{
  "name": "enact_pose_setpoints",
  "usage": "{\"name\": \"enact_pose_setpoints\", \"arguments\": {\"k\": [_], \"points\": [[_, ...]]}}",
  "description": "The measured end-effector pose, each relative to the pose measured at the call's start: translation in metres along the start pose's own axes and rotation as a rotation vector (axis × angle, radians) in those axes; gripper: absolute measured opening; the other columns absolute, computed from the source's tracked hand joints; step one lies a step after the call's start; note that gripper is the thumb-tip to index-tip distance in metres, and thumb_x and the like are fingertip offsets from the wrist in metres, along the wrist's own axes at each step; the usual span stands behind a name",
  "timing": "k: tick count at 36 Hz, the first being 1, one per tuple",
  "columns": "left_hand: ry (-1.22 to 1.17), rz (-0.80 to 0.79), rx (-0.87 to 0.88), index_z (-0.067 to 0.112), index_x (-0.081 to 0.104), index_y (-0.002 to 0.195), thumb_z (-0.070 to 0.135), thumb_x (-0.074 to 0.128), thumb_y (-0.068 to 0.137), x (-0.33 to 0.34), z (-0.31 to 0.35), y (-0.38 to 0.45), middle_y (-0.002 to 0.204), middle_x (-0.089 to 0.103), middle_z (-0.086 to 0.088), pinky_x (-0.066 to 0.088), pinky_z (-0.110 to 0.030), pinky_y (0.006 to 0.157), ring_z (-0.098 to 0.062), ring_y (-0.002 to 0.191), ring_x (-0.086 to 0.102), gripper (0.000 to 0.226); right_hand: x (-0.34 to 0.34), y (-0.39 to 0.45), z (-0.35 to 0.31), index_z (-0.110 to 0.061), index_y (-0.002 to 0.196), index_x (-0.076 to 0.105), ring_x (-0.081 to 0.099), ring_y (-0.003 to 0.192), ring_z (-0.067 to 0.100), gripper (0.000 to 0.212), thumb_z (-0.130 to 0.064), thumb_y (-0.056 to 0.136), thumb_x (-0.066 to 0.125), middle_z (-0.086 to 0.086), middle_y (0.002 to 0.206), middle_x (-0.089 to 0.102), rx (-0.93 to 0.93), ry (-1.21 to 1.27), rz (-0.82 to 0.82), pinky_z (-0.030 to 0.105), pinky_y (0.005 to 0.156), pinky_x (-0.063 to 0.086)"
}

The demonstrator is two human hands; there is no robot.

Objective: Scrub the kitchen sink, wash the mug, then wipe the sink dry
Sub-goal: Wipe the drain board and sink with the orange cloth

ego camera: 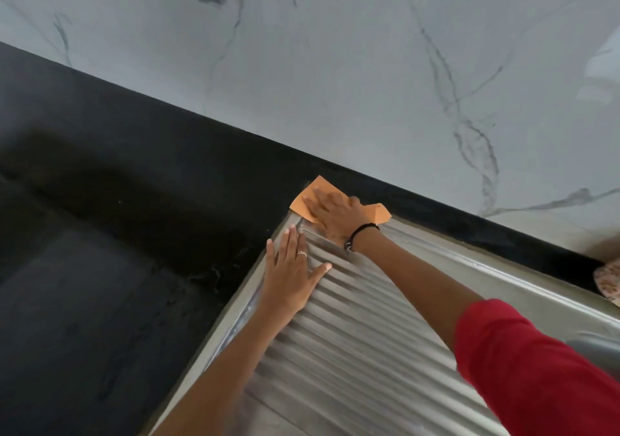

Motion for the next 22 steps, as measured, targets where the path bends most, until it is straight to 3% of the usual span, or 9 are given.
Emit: {"name": "enact_pose_setpoints", "arguments": {"k": [5,9,13,22], "points": [[0.018,-0.033,0.0,0.009,-0.005,0.148,0.063,0.021,0.091,0.004,0.008,-0.003,0.158,-0.008,-0.007,-0.015,-0.039,0.111,-0.018,0.145,-0.01,0.083,-0.009,0.009,0.001,-0.031,0.149,0.001,0.014,0.14,0.033,0.058,-0.023,0.1,0.03,0.001,0.158,0.001,0.024,-0.077,0.028,0.059,0.102,0.029],[0.018,-0.08,0.032,0.01,-0.005,0.149,0.067,0.02,0.088,0.008,0.013,-0.009,0.157,-0.009,-0.008,-0.011,-0.04,0.114,-0.019,0.145,-0.012,0.087,-0.005,0.003,-0.001,-0.029,0.15,-0.002,0.012,0.142,0.031,0.06,-0.022,0.1,0.031,0.003,0.158,-0.002,0.028,-0.096,0.065,0.056,0.103,0.031],[0.006,-0.133,0.041,0.013,-0.013,0.147,0.072,0.023,0.085,0.013,0.024,-0.016,0.156,-0.017,-0.006,-0.017,-0.039,0.112,-0.017,0.143,-0.019,0.093,0.005,-0.009,0.007,-0.03,0.15,-0.003,0.016,0.14,0.028,0.06,-0.022,0.1,0.031,0.001,0.158,-0.003,0.009,-0.137,0.125,0.054,0.1,0.032],[0.003,-0.185,0.082,0.018,-0.022,0.145,0.075,0.026,0.082,0.025,0.064,-0.027,0.151,-0.031,-0.002,-0.02,-0.041,0.111,-0.017,0.139,-0.029,0.098,0.022,-0.057,0.041,-0.029,0.15,0.005,0.023,0.136,0.028,0.06,-0.023,0.098,0.036,0.002,0.158,-0.003,0.078,-0.141,0.16,0.052,0.098,0.033]]}}
Point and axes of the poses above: each hand's wrist, its own y-axis towards the middle knuckle, its own x-axis out of the palm, z = x × y, the point moved 7 cm from there along y, towards the middle knuckle
